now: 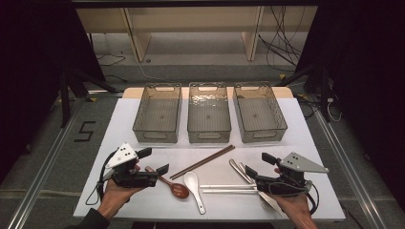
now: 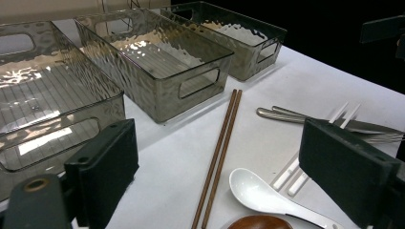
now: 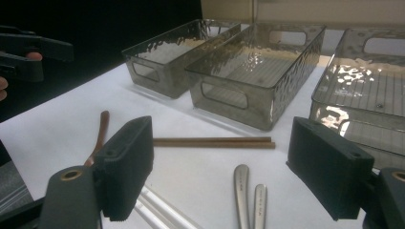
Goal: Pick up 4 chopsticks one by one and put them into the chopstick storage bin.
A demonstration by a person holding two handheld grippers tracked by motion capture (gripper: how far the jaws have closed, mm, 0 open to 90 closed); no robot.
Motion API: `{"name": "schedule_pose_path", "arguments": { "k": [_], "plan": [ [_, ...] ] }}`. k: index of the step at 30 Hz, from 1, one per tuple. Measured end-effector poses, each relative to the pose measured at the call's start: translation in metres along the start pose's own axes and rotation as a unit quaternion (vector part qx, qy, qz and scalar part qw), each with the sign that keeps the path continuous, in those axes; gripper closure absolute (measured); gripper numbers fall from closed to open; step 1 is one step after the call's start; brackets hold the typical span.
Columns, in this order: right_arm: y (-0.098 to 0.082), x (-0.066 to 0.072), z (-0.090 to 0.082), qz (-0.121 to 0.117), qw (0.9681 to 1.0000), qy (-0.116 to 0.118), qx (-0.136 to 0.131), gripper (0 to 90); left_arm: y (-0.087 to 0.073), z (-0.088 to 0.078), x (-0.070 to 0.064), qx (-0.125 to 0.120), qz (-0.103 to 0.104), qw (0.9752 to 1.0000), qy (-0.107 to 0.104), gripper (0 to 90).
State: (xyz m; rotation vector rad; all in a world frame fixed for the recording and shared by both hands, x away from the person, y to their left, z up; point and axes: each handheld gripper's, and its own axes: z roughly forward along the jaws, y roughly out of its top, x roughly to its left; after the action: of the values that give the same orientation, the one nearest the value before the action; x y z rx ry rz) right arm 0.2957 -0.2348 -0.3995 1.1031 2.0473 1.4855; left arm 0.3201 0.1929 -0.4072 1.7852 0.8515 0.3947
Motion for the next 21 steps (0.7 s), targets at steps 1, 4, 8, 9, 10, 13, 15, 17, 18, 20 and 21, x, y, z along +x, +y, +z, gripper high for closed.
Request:
{"name": "schedule_pose_path", "arguments": {
  "k": [1, 4, 8, 9, 10, 13, 15, 17, 18, 20, 21],
  "plan": [
    [0.000, 0.000, 0.000, 0.000, 1.0000, 0.001, 0.002, 24.9, 0.000, 0.000, 0.000, 0.000, -0.001, 1.0000, 0.000, 12.5],
    [0.002, 0.000, 0.000, -0.005, 1.0000, 0.003, 0.007, 25.1, 0.000, 0.000, 0.000, -0.002, -0.004, 1.0000, 0.000, 12.5],
    [0.005, 0.000, 0.000, -0.015, 0.9998, 0.006, 0.014, 25.6, 0.000, 0.000, 0.000, -0.001, -0.003, 1.0000, 0.000, 12.5],
    [0.005, 0.000, 0.000, -0.015, 0.9998, 0.006, 0.014, 25.6, 0.000, 0.000, 0.000, -0.001, -0.002, 1.0000, 0.000, 12.5],
    [0.006, 0.000, 0.001, -0.017, 0.9996, 0.013, 0.020, 25.6, 0.000, 0.000, 0.000, -0.001, -0.001, 1.0000, 0.000, 12.5],
    [0.008, 0.001, 0.002, -0.022, 0.9990, 0.019, 0.033, 25.7, 0.000, 0.000, 0.000, -0.001, -0.003, 1.0000, 0.000, 12.5],
    [0.010, 0.002, 0.003, -0.033, 0.9979, 0.025, 0.050, 26.7, 0.000, 0.000, 0.000, -0.001, -0.004, 1.0000, 0.000, 12.5],
    [0.012, 0.003, 0.005, -0.042, 0.9964, 0.032, 0.067, 26.7, 0.000, 0.000, 0.000, 0.000, -0.003, 1.0000, 0.001, 12.5],
    [0.014, 0.005, 0.007, -0.053, 0.9944, 0.039, 0.082, 26.7, 0.000, 0.000, 0.000, -0.001, -0.003, 1.0000, 0.001, 12.5],
    [0.016, 0.006, 0.009, -0.068, 0.9918, 0.045, 0.098, 26.7, 0.000, 0.000, 0.000, 0.000, -0.003, 1.0000, 0.001, 12.5],
    [0.017, 0.006, 0.010, -0.073, 0.9905, 0.048, 0.106, 26.7, 0.000, 0.000, 0.001, 0.000, -0.003, 1.0000, 0.001, 12.5]
  ]
}}
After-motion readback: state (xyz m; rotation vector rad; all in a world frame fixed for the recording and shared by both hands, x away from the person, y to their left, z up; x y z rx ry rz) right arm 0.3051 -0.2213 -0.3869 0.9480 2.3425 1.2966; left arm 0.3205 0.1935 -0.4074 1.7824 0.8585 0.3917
